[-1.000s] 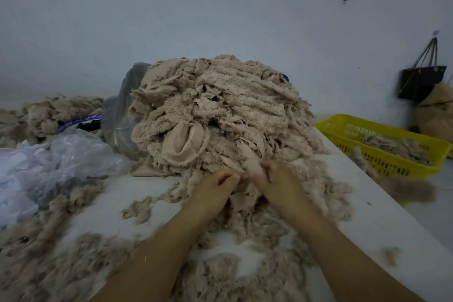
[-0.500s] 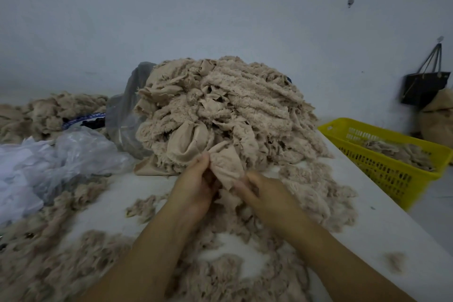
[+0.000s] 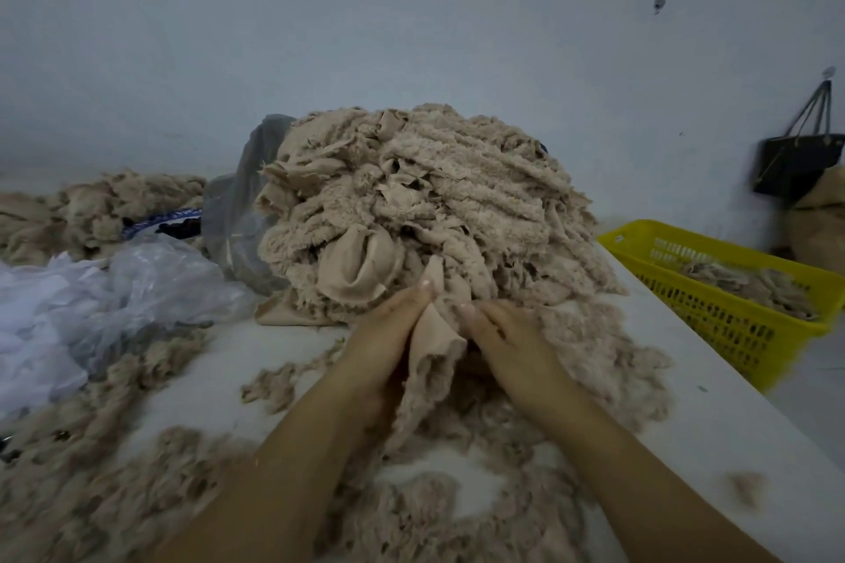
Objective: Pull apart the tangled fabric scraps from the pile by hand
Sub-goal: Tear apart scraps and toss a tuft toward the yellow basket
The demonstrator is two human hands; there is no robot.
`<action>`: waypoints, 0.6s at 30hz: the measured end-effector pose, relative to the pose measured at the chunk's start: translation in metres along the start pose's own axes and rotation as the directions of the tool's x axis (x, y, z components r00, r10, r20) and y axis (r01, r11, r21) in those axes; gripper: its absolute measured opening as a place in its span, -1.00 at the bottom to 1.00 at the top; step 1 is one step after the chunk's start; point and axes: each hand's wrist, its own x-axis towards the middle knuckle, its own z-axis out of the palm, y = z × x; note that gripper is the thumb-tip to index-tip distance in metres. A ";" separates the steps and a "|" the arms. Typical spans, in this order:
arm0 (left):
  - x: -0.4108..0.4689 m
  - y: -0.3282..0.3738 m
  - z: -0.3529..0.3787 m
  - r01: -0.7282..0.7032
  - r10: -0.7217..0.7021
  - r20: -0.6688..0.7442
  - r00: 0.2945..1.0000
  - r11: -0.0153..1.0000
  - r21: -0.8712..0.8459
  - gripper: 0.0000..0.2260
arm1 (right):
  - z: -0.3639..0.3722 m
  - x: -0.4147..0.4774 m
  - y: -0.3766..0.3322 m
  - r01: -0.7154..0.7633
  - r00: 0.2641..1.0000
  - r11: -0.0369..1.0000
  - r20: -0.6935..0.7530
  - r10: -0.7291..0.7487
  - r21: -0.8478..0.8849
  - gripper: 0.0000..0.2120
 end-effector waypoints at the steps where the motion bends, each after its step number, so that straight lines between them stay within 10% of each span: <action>1: -0.002 -0.001 0.002 -0.008 0.007 0.015 1.000 0.999 0.044 -0.59 | 0.004 0.000 -0.002 -0.050 0.998 0.991 0.050 0.044 0.125 -0.60; 7: -0.005 -0.003 0.004 0.004 0.004 -0.035 0.999 0.977 0.213 -0.51 | 0.000 0.003 0.011 -0.125 0.988 0.930 -0.043 0.149 0.345 -0.68; 14: 0.005 0.028 -0.040 -0.116 0.058 -0.260 0.964 0.971 -0.210 -0.75 | -0.054 0.007 0.035 -0.264 0.738 0.772 -0.395 0.548 0.578 -0.76; 18: 0.008 0.014 -0.028 -0.144 0.139 -0.259 0.956 0.990 -0.003 -0.86 | -0.040 0.002 0.008 -0.178 0.803 0.819 -0.399 0.441 0.546 -0.71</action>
